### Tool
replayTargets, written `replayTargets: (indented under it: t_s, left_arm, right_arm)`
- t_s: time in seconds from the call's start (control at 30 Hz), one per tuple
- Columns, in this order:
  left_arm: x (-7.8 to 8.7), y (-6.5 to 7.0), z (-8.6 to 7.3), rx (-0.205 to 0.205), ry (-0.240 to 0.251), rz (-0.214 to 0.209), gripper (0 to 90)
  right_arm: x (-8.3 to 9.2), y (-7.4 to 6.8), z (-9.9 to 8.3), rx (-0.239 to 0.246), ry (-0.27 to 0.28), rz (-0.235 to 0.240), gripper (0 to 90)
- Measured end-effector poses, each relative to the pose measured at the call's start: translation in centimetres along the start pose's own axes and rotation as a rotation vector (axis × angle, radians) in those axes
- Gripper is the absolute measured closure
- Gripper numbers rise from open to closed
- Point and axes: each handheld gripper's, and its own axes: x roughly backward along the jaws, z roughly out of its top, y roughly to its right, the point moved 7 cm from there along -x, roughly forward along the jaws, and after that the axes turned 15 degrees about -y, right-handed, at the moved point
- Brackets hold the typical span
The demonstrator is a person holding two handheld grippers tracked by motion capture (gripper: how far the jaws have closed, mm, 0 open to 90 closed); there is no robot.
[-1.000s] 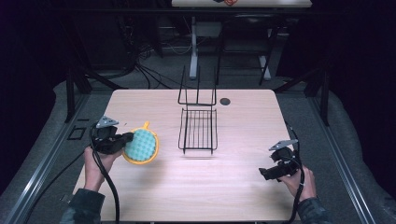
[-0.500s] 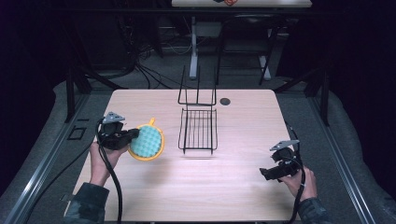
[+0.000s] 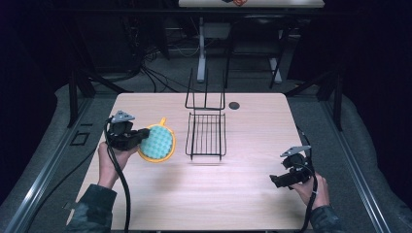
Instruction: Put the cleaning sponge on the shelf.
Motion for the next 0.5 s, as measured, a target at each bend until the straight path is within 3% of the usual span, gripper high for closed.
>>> replayTargets:
  t_s: [0.5]
  left_arm:
    - [-1.1,1.9,2.3,-0.027,0.018,-0.031,87.6]
  right_arm:
    - [0.0,0.2,0.0,0.002,0.001,-0.002,2.7]
